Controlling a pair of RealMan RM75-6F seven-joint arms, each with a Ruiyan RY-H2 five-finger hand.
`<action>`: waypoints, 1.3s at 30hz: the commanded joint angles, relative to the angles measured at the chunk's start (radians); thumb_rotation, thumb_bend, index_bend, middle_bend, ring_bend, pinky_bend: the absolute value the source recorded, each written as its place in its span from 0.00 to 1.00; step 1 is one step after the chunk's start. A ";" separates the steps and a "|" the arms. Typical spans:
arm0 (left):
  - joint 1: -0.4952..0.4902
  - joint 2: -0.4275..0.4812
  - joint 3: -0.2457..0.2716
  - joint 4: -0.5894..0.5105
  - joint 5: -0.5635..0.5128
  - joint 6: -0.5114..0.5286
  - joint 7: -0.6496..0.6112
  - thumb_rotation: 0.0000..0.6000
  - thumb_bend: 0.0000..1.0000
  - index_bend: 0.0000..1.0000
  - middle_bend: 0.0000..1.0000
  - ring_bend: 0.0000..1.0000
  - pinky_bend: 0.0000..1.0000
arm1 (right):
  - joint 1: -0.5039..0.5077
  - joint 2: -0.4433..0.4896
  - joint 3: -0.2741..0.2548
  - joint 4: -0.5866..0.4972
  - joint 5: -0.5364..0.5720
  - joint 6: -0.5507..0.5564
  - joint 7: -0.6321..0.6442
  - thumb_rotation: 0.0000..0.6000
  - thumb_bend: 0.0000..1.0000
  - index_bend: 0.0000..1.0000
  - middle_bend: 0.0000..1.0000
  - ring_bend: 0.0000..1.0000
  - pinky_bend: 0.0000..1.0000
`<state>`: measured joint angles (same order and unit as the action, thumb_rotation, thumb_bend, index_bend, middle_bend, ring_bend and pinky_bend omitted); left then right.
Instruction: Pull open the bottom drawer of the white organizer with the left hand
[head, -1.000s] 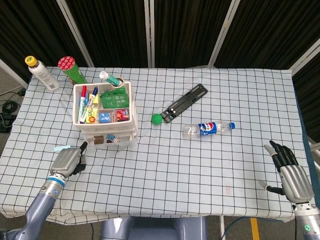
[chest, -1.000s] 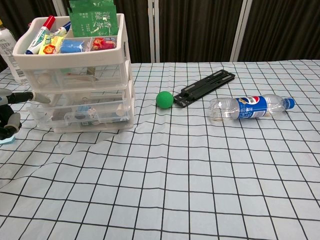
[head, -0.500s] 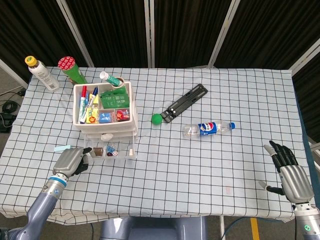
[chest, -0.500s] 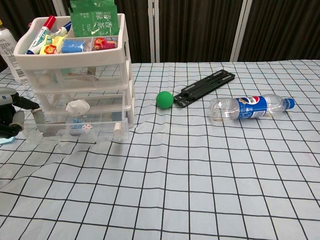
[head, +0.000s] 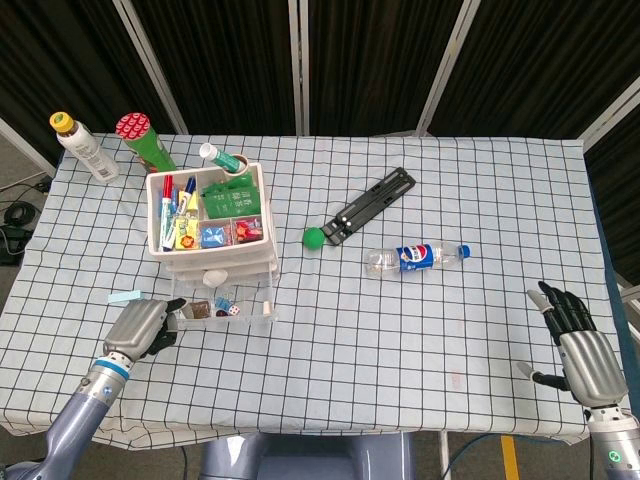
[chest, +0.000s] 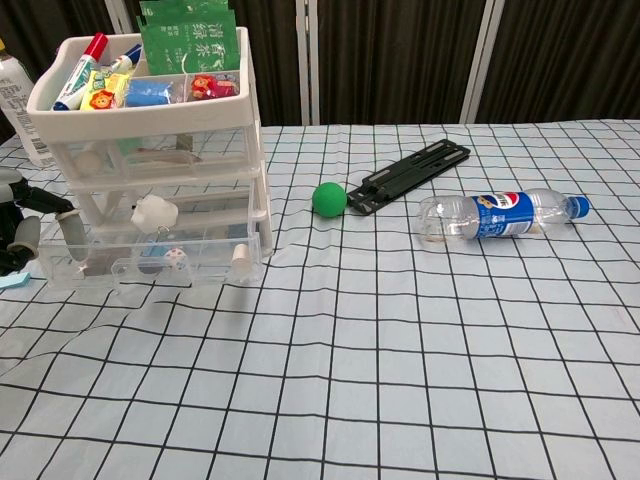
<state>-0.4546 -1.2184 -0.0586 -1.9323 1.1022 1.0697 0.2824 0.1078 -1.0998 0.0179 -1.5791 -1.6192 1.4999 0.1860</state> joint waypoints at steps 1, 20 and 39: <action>0.001 0.001 0.007 0.012 0.000 -0.008 -0.010 1.00 1.00 0.33 0.87 0.87 0.79 | 0.001 -0.001 -0.001 0.000 0.000 -0.001 -0.001 1.00 0.02 0.07 0.00 0.00 0.00; 0.022 0.051 0.031 0.000 0.100 0.029 -0.044 1.00 1.00 0.19 0.87 0.87 0.79 | 0.001 -0.002 -0.001 0.000 -0.002 -0.001 -0.004 1.00 0.02 0.07 0.00 0.00 0.00; 0.089 0.065 0.070 -0.071 0.281 0.250 0.431 1.00 0.32 0.10 0.20 0.29 0.35 | -0.003 0.001 0.001 -0.003 -0.002 0.008 -0.001 1.00 0.02 0.07 0.00 0.00 0.00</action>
<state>-0.3743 -1.1315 0.0136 -1.9938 1.3760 1.2900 0.6382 0.1047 -1.0991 0.0185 -1.5819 -1.6211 1.5077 0.1855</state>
